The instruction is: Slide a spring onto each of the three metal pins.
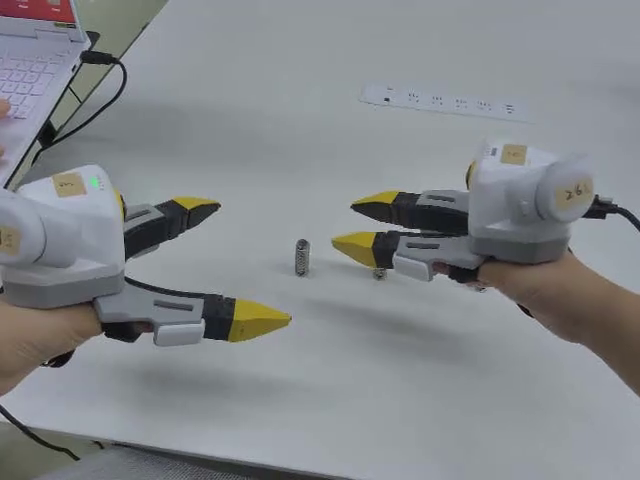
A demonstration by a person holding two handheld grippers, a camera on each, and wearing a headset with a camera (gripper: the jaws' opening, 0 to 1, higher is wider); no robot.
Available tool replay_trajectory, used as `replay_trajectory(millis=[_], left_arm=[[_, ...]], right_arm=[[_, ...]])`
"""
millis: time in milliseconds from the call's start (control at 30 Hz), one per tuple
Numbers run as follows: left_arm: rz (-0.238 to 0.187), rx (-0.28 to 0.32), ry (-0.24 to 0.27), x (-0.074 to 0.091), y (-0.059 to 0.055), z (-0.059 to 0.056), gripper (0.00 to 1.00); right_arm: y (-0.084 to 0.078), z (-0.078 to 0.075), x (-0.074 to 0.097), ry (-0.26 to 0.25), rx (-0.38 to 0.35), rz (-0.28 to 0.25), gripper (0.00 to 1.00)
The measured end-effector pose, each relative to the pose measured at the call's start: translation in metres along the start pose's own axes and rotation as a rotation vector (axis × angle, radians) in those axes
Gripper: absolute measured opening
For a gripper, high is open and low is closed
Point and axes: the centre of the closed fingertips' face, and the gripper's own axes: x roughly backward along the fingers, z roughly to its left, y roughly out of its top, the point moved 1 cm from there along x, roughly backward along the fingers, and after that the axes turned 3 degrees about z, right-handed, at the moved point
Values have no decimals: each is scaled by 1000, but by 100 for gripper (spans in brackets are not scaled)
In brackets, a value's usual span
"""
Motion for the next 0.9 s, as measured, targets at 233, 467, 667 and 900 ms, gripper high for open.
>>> replay_trajectory(millis=[233,467,667,900], left_arm=[[-5,-7,3,-3,5,-1,96],[-8,-15,-4,-7,9,-5,96],[-12,-20,-9,-7,10,-8,97],[-12,-22,-12,-4,9,-13,98]], right_arm=[[-7,0,29,-59,-18,-17,41],[-11,-4,59,-129,-44,-37,52],[-26,-7,84,-177,-69,-34,63],[-40,-13,111,-238,-122,-42,75]])
